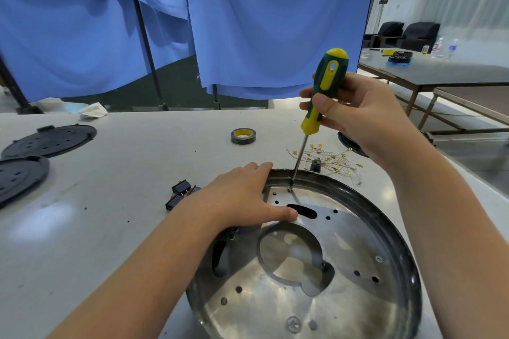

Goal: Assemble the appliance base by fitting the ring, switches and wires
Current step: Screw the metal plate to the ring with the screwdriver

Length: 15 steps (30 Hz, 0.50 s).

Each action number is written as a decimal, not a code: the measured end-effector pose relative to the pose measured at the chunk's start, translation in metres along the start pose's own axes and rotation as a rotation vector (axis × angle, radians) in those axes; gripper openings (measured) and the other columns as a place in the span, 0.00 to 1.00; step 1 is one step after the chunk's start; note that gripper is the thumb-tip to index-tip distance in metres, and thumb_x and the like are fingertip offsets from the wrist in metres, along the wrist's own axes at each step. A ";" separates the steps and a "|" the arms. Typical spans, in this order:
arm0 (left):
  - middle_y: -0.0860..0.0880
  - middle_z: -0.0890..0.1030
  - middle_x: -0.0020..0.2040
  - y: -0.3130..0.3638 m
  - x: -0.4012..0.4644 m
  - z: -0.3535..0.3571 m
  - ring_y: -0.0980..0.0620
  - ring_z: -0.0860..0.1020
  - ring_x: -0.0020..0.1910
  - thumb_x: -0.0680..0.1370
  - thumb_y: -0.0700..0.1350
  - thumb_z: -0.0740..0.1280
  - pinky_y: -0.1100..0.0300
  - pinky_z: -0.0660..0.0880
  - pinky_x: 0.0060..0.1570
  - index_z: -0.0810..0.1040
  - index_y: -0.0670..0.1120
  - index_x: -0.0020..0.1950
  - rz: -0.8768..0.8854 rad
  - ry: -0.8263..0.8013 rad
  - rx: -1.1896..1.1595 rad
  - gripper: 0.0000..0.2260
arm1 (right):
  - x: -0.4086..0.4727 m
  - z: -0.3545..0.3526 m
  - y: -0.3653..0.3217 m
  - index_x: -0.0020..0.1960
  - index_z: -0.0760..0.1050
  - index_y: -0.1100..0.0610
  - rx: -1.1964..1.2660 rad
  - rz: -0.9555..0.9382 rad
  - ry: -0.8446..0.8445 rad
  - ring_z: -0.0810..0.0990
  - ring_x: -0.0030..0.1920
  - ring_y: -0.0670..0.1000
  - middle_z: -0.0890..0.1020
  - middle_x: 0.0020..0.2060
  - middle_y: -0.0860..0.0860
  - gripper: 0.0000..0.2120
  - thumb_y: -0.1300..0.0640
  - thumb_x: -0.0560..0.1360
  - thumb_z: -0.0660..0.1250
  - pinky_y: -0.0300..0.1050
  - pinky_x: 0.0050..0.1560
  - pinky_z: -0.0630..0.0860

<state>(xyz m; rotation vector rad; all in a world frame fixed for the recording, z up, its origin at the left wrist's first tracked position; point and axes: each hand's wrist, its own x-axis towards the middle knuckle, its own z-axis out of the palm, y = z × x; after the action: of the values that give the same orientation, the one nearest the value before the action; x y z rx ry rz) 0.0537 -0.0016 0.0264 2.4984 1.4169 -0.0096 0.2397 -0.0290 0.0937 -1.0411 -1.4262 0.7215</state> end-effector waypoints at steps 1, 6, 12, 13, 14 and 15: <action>0.51 0.61 0.77 0.000 0.000 0.000 0.48 0.64 0.72 0.68 0.73 0.64 0.50 0.67 0.68 0.49 0.54 0.78 0.001 0.000 0.001 0.46 | 0.000 0.000 0.000 0.58 0.74 0.56 0.003 -0.001 0.001 0.84 0.49 0.47 0.84 0.49 0.48 0.12 0.64 0.76 0.66 0.39 0.48 0.81; 0.51 0.60 0.77 0.000 0.000 0.000 0.48 0.64 0.72 0.68 0.73 0.63 0.50 0.67 0.68 0.48 0.54 0.78 0.005 -0.007 0.002 0.46 | 0.000 0.000 0.000 0.58 0.74 0.56 0.009 -0.005 0.008 0.84 0.49 0.48 0.84 0.49 0.49 0.12 0.64 0.76 0.66 0.40 0.48 0.81; 0.51 0.61 0.76 -0.001 0.001 0.001 0.48 0.64 0.72 0.68 0.73 0.63 0.50 0.67 0.67 0.49 0.54 0.78 0.006 -0.007 -0.001 0.46 | 0.001 -0.002 -0.001 0.59 0.74 0.57 0.015 -0.010 0.024 0.84 0.49 0.48 0.84 0.51 0.50 0.12 0.64 0.77 0.66 0.40 0.48 0.81; 0.51 0.61 0.76 -0.001 0.002 0.001 0.48 0.64 0.72 0.68 0.73 0.63 0.50 0.67 0.67 0.49 0.55 0.78 0.005 -0.007 0.000 0.46 | 0.001 -0.002 -0.001 0.59 0.74 0.56 0.014 -0.010 0.023 0.84 0.49 0.48 0.84 0.50 0.50 0.12 0.64 0.77 0.66 0.40 0.47 0.81; 0.51 0.61 0.76 -0.001 0.002 0.001 0.48 0.64 0.72 0.68 0.73 0.63 0.50 0.67 0.67 0.49 0.55 0.78 0.004 -0.008 0.002 0.46 | 0.001 -0.002 -0.001 0.59 0.74 0.56 0.017 -0.007 0.021 0.84 0.48 0.48 0.84 0.50 0.49 0.12 0.64 0.77 0.66 0.40 0.47 0.81; 0.51 0.61 0.76 -0.001 0.002 0.001 0.48 0.64 0.72 0.68 0.73 0.63 0.50 0.67 0.67 0.49 0.55 0.78 0.004 -0.009 0.003 0.46 | 0.000 -0.002 -0.001 0.58 0.74 0.56 0.022 -0.004 0.018 0.85 0.48 0.48 0.84 0.50 0.49 0.12 0.64 0.76 0.66 0.39 0.47 0.81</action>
<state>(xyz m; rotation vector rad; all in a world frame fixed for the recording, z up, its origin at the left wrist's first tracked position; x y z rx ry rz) 0.0535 0.0005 0.0249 2.5011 1.4092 -0.0220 0.2412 -0.0290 0.0946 -1.0247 -1.4013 0.7219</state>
